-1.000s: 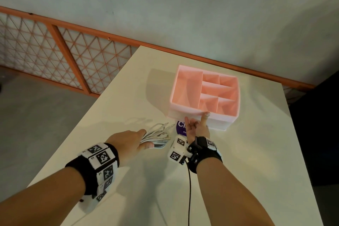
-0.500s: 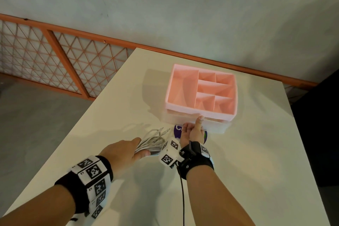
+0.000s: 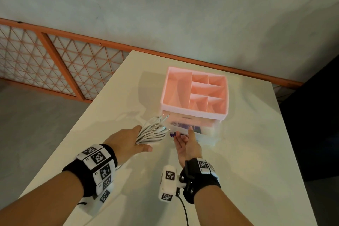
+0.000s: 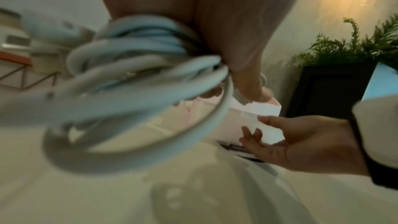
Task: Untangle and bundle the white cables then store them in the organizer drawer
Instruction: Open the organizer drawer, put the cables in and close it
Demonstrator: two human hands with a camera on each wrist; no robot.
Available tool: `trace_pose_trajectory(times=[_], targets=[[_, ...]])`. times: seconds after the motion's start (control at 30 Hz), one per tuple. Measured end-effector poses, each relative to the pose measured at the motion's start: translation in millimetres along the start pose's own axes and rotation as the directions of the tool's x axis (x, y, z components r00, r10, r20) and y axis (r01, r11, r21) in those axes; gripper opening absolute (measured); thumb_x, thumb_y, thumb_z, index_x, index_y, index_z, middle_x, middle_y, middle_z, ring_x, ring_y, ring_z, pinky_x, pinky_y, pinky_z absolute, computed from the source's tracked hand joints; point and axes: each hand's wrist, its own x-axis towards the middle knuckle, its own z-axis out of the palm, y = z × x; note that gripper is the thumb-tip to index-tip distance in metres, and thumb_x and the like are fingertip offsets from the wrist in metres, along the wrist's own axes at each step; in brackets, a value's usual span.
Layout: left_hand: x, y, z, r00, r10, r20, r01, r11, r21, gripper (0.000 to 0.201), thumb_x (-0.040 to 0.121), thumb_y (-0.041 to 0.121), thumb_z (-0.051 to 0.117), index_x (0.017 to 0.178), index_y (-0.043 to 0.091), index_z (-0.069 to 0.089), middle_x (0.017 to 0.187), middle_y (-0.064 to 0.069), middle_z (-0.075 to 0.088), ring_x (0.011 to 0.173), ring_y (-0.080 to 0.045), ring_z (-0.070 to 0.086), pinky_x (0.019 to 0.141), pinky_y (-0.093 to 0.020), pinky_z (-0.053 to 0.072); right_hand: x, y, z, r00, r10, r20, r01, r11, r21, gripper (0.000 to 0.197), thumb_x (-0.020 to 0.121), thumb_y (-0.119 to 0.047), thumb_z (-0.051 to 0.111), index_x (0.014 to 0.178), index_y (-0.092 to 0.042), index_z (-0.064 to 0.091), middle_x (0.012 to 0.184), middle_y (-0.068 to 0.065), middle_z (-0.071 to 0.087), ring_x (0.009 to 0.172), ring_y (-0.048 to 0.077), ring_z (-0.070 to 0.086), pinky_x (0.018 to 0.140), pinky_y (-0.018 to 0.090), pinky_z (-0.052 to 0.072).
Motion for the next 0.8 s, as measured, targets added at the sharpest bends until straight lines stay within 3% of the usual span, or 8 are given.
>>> trace_pose_trajectory(times=[0.13,0.2,0.27,0.37,0.43,0.53,0.6,0.8], targets=[[10.0,15.8,-4.5,0.998,0.067,-0.007,-0.066,0.995,0.081,0.042,0.085,0.051,0.055,0.107,0.017,0.047,0.100,-0.003,0.066,0.091,-0.025,0.062,0.076,-0.035,0.049,-29.7,-14.5,-7.7,0.999,0.042,-0.028,-0.048,0.964,-0.261,0.038,0.086,-0.044,0.059,0.084,-0.006,0.054,0.067,0.008,0.054,0.069,0.023,0.058,0.072,0.033,0.053],[18.4,28.1,-8.6,0.996,0.088,0.024,-0.090,0.988,0.122,0.039,0.086,0.049,0.054,0.105,0.016,0.046,0.098,-0.003,0.064,0.087,-0.025,0.060,0.073,-0.033,0.046,-42.5,-24.2,-12.8,0.986,-0.163,0.045,0.161,0.828,-0.536,0.049,0.077,-0.060,0.058,0.089,-0.013,0.051,0.077,0.001,0.051,0.079,0.022,0.054,0.076,0.030,0.047],[27.9,42.1,-12.1,0.991,0.120,0.066,-0.130,0.975,0.181,0.036,0.087,0.047,0.054,0.104,0.015,0.046,0.098,-0.005,0.063,0.087,-0.026,0.059,0.072,-0.032,0.044,-58.6,-38.7,-17.4,0.818,-0.414,0.400,0.552,0.366,-0.749,0.067,0.061,-0.069,0.060,0.106,-0.020,0.047,0.100,-0.005,0.048,0.100,0.017,0.049,0.087,0.022,0.040],[42.4,67.8,-13.8,0.970,0.223,0.100,-0.244,0.916,0.318,0.031,0.089,0.037,0.054,0.110,0.015,0.047,0.105,-0.009,0.064,0.095,-0.030,0.061,0.071,-0.031,0.042,-63.1,-68.9,-14.0,0.496,-0.197,0.846,0.687,-0.506,-0.521,0.095,0.060,-0.063,0.069,0.137,-0.028,0.027,0.142,-0.006,0.032,0.132,0.016,0.028,0.110,0.031,0.025],[50.8,85.7,-12.1,0.944,0.314,0.100,-0.329,0.878,0.348,0.030,0.089,0.028,0.053,0.117,0.018,0.048,0.106,-0.007,0.065,0.095,-0.029,0.061,0.071,-0.030,0.042,-54.5,-87.4,-5.5,0.528,-0.030,0.848,0.584,-0.713,-0.389,0.097,0.063,-0.055,0.072,0.141,-0.030,0.021,0.147,-0.005,0.032,0.138,0.022,0.025,0.113,0.040,0.025],[62.0,103.2,-9.1,0.929,0.363,0.078,-0.369,0.881,0.296,0.029,0.084,0.023,0.054,0.113,0.023,0.052,0.098,-0.004,0.067,0.086,-0.027,0.062,0.071,-0.032,0.047,-39.6,-107.8,1.8,0.623,-0.009,0.782,0.538,-0.721,-0.437,0.058,0.074,-0.035,0.067,0.124,-0.026,0.040,0.122,-0.003,0.057,0.107,0.022,0.056,0.084,0.035,0.048],[68.9,107.7,-7.7,0.935,0.350,0.058,-0.351,0.893,0.281,0.022,0.083,0.026,0.055,0.104,0.022,0.053,0.093,-0.004,0.066,0.083,-0.027,0.062,0.070,-0.033,0.047,-36.3,-115.6,3.8,0.638,-0.009,0.770,0.523,-0.728,-0.442,0.034,0.078,-0.027,0.060,0.108,-0.022,0.045,0.103,-0.001,0.062,0.086,0.023,0.059,0.065,0.031,0.045],[82.3,99.7,-3.1,0.965,0.257,-0.054,-0.214,0.889,0.405,0.051,0.074,0.049,0.059,0.120,0.028,0.051,0.121,0.000,0.049,0.114,-0.024,0.043,0.095,-0.040,0.036,-19.2,-125.0,-4.4,0.715,-0.015,0.699,0.549,-0.607,-0.574,0.030,0.080,-0.022,0.057,0.108,-0.020,0.046,0.094,-0.004,0.053,0.081,0.021,0.051,0.066,0.028,0.039]])
